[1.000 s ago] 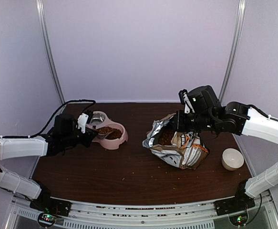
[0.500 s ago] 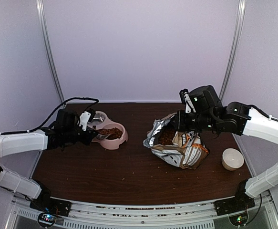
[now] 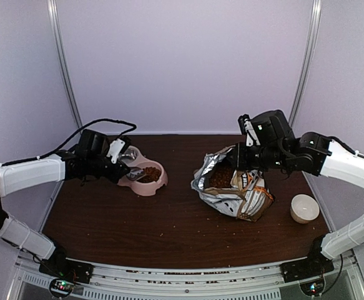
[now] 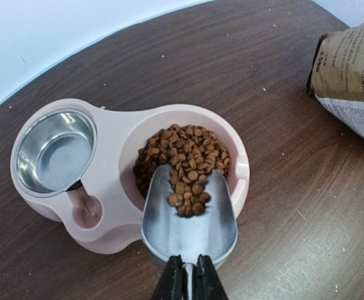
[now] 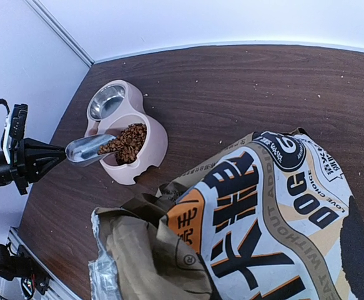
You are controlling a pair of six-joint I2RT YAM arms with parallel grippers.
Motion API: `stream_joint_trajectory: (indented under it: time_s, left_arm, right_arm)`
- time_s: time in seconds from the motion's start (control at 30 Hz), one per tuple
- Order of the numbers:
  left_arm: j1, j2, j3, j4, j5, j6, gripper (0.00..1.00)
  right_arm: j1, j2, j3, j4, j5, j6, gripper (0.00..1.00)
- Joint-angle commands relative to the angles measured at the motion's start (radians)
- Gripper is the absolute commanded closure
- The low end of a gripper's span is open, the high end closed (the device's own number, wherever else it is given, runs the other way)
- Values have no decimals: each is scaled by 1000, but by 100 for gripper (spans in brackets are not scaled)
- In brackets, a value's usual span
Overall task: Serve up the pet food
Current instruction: Place the pet food in the pet food bowl.
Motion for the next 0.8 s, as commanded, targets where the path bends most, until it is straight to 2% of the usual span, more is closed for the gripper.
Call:
stream_joint_trajectory:
  time_s: [0.0,0.37,0.77]
  left_arm:
    - [7,21,77,-85,5,56,100]
    - [8,43,208,-284,-79,144,100]
    - [6,95,322,-401,-56,273,100]
  right_arm:
    - [-22,-30,3,-21,30,-27,100]
    - [-38,-25,5,-26,13,-54,100]
    - [-47,-11,3,-20,1,-69,100]
